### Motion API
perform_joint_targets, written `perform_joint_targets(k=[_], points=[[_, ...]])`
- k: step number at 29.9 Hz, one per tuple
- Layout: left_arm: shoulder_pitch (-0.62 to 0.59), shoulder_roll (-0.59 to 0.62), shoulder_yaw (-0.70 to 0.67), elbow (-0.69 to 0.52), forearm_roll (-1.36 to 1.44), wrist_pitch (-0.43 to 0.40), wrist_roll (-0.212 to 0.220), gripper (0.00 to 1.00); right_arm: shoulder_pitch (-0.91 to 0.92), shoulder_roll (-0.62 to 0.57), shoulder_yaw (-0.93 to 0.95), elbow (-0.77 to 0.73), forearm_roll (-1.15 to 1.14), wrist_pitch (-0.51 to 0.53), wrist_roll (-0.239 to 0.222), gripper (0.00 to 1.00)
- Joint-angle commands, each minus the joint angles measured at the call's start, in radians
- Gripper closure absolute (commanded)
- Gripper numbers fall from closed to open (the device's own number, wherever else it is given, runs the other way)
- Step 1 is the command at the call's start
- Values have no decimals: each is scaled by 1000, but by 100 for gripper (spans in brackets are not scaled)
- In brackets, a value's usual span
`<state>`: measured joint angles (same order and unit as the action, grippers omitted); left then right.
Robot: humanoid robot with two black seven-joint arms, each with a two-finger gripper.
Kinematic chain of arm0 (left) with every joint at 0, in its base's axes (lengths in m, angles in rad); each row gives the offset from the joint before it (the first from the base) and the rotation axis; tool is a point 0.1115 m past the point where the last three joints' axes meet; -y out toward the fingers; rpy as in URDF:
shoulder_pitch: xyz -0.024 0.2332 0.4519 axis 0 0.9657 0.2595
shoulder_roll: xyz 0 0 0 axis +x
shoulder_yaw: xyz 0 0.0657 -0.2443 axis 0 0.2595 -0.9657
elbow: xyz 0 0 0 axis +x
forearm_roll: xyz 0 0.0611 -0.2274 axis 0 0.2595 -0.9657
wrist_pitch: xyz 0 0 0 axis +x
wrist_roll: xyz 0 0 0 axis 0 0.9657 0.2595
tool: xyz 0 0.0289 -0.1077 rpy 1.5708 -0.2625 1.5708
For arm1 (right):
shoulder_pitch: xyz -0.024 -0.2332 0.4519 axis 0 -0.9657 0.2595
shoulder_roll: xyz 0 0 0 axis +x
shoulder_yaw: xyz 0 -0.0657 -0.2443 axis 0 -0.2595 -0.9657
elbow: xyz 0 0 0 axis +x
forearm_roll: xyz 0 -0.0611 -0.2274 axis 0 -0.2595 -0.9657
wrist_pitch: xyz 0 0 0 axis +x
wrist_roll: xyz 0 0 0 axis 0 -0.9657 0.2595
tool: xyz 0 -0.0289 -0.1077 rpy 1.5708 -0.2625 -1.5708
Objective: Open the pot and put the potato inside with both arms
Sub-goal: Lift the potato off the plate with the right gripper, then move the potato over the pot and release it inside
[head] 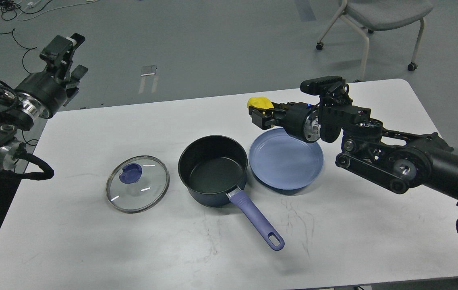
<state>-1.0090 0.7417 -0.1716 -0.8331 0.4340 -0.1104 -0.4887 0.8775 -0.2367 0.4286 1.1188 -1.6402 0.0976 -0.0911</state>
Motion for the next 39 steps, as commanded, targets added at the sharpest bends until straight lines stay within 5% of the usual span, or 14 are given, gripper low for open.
perform_joint_targets(k=[1, 15, 17, 20, 24, 39], points=[[0, 1, 1, 0, -1, 0, 0, 2, 3, 57, -24, 24, 5, 1, 4, 64], [1, 13, 0, -1, -1, 14, 0, 2, 0, 178, -133, -16, 8, 8, 5, 62], [1, 15, 0, -1, -1, 14, 0, 2, 1, 194, -130, -37, 8, 8, 5, 54], [1, 18, 0, -1, -1, 14, 0, 2, 3, 204, -114, -51, 54, 1, 5, 26], [1, 19, 0, -1, -1, 14, 0, 2, 6, 204, -108, -50, 120, -24, 5, 2], [-8, -65, -100, -9, -31, -3, 0, 2, 14, 178, 82, -54, 246, -211, 7, 0]])
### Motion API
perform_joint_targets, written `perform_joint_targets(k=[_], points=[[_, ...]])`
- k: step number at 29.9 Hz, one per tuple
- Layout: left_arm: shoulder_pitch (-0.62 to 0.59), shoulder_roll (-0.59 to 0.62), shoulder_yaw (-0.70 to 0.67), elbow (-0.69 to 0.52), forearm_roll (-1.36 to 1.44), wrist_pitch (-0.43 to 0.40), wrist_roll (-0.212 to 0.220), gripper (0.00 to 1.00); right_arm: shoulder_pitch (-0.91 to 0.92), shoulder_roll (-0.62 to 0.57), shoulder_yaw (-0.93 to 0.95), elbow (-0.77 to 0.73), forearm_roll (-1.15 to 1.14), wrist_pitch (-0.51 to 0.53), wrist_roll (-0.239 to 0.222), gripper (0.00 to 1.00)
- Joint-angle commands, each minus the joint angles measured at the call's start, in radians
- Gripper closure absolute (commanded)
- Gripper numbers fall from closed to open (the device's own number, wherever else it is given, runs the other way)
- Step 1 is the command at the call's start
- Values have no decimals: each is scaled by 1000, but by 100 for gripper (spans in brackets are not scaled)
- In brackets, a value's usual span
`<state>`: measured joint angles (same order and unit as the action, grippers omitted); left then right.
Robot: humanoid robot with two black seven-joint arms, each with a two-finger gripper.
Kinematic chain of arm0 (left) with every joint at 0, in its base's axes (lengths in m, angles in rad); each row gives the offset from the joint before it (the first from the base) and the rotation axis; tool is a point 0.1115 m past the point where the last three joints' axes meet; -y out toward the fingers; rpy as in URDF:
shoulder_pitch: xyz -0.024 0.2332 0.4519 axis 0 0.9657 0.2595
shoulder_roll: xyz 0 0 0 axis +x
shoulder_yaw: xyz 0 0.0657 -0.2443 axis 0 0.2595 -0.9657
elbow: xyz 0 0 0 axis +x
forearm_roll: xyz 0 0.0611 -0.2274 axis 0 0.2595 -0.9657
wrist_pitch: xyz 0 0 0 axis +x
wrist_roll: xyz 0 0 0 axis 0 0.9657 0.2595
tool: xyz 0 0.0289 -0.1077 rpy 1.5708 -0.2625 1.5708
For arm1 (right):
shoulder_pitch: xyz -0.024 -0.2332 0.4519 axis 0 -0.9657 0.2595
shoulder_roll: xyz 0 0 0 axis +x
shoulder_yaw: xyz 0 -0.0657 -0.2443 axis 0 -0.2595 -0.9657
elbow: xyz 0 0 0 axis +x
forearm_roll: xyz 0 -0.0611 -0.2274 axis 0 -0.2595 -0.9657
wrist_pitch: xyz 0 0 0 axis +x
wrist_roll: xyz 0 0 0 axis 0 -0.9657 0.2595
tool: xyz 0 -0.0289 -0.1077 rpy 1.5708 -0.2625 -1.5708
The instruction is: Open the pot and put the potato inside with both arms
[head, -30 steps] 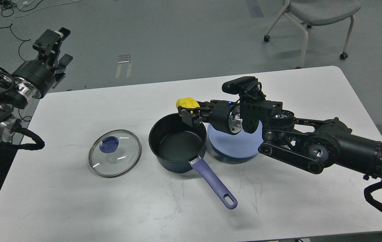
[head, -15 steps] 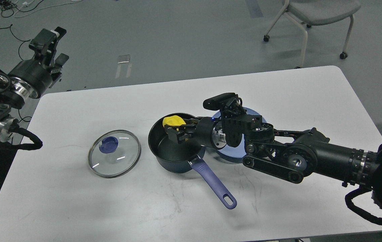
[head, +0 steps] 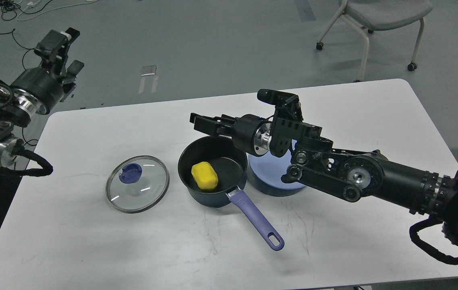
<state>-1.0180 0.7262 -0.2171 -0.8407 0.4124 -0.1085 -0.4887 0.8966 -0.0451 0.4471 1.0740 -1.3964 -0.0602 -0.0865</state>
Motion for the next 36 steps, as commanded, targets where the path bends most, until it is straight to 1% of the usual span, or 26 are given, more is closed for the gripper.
perform_joint_targets(k=[1, 3, 5, 7, 9, 10, 11, 12, 13, 15, 16, 17, 18, 19, 21, 26, 30, 36], points=[[6, -77, -70, -1, -12, -10, 0, 2, -4, -22, 85, -11, 3, -88, 2, 0], [7, -109, -77, -1, -20, -25, 0, 2, -4, -42, 100, -13, 8, -119, 2, 0], [7, -160, -84, 2, -53, -65, 0, 2, -5, -88, 163, -13, 77, -118, 2, 0], [7, -226, -84, 6, -111, -99, 0, 2, -36, -113, 276, -6, 277, -104, 2, 0], [7, -254, -85, 6, -135, -100, 0, 2, -64, -116, 340, -5, 362, -93, 2, 0], [9, -275, -87, 6, -157, -102, 28, 2, -89, -119, 391, -2, 437, -75, 2, 0], [10, -284, -90, 6, -168, -103, 42, 2, -100, -125, 412, 0, 466, -60, 2, 0], [19, -298, -100, 6, -197, -105, 73, 2, -128, -159, 447, 0, 517, -6, 2, 0], [42, -304, -113, 6, -226, -112, 109, 2, -154, -194, 475, 1, 563, 72, 2, 0], [65, -304, -129, 6, -244, -138, 154, 2, -172, -217, 507, 0, 611, 178, 2, 0], [84, -304, -161, 6, -260, -192, 191, 2, -192, -229, 551, -2, 658, 295, 1, 0], [93, -303, -185, 6, -268, -221, 206, 2, -203, -233, 576, -5, 680, 348, -2, 0], [114, -301, -230, 6, -282, -282, 226, 2, -218, -240, 614, -11, 704, 431, -5, 0], [136, -301, -264, 6, -283, -330, 240, 2, -223, -246, 628, -14, 711, 468, -7, 0], [150, -303, -272, 8, -282, -355, 248, 2, -225, -243, 631, -37, 711, 467, -9, 0], [170, -312, -274, 9, -283, -343, 246, 2, -237, -233, 648, -75, 708, 467, -10, 0], [197, -310, -277, 2, -279, -343, 245, 2, -234, -182, 665, -115, 708, 465, -9, 0], [219, -301, -280, 0, -280, -347, 234, 2, -235, -173, 674, -117, 711, 444, 4, 0]])
